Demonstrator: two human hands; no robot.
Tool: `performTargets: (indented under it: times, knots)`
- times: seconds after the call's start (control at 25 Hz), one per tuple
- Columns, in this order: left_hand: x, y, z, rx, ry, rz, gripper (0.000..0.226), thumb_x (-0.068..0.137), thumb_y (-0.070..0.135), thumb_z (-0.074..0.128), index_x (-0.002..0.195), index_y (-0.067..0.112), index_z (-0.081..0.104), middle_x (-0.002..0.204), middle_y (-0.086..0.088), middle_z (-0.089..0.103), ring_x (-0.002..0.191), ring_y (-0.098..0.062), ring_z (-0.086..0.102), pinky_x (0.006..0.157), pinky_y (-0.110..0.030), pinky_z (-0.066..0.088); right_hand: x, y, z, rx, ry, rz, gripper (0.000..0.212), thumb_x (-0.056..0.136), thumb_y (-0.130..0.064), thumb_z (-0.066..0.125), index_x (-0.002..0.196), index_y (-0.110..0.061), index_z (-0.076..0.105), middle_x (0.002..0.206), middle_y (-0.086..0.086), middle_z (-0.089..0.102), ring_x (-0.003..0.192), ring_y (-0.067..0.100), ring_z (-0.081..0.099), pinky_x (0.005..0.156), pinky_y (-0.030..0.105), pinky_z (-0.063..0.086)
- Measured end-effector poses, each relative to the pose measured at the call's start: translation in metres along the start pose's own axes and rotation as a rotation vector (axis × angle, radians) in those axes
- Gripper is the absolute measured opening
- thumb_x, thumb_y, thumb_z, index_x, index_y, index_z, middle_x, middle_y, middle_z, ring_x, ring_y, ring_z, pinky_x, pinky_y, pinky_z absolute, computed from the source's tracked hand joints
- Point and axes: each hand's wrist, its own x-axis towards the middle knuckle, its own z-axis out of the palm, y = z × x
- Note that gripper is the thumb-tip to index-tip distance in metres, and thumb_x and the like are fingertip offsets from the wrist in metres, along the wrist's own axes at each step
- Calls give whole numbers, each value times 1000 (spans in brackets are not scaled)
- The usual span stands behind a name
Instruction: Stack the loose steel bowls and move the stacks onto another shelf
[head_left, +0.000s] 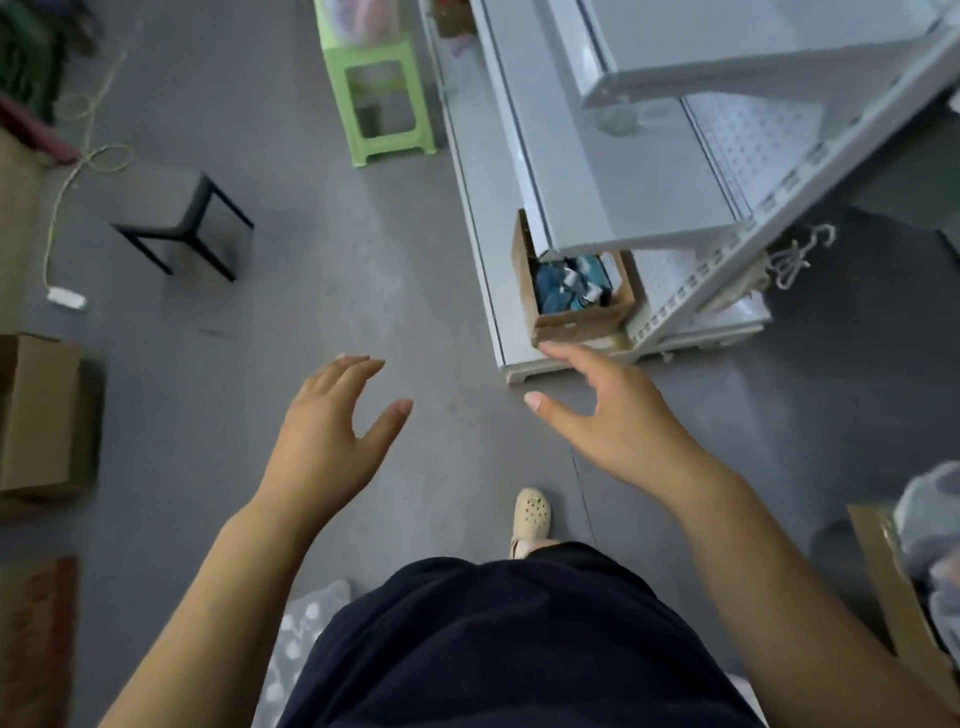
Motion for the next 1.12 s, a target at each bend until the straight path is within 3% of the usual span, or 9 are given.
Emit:
performTargets:
  times: [0.24,0.52,0.6,0.8,1.0,1.12]
  knots:
    - [60,38,3,-137,166,-127,56,97,48,60,146,22,51,153,6,48,151,-12,29,116,-28,21,92,-6,-36,-157,-167,-92,62,95,-46,70,151,-32,49,155,-15,50,144,4,43,121,34,36]
    - [133,0,-52,-167,266,-129,57,96,51,59,146,26,50,154,11,46,151,-6,25,113,-22,20,199,-78,-10,-151,-271,-159,58,97,-47,67,150,-36,49,142,-25,48,127,-10,40,110,19,32]
    - [169,-26,-85,-121,284,-96,58,97,52,58,147,26,49,154,10,45,151,-8,26,113,-22,20,232,-109,4,-118,-229,-163,57,97,-46,67,150,-36,49,147,-20,50,131,-6,42,105,15,29]
    - [257,-87,-175,-18,268,23,62,96,53,59,148,22,49,153,7,48,148,-14,33,117,-31,28,303,-184,26,14,-85,-95,62,96,-48,69,152,-38,45,156,-15,46,146,9,41,106,22,32]
    - [355,-97,-221,-21,228,172,61,94,49,62,145,18,52,150,2,52,143,-19,42,115,-36,34,354,-220,9,104,134,-36,63,96,-47,69,153,-39,43,156,-15,46,144,4,41,113,24,34]
    - [422,-71,-223,-49,180,277,58,95,48,61,144,18,52,150,1,52,142,-20,43,113,-35,34,372,-219,-22,135,285,11,60,96,-42,70,151,-36,47,143,-26,47,130,-9,39,116,23,34]
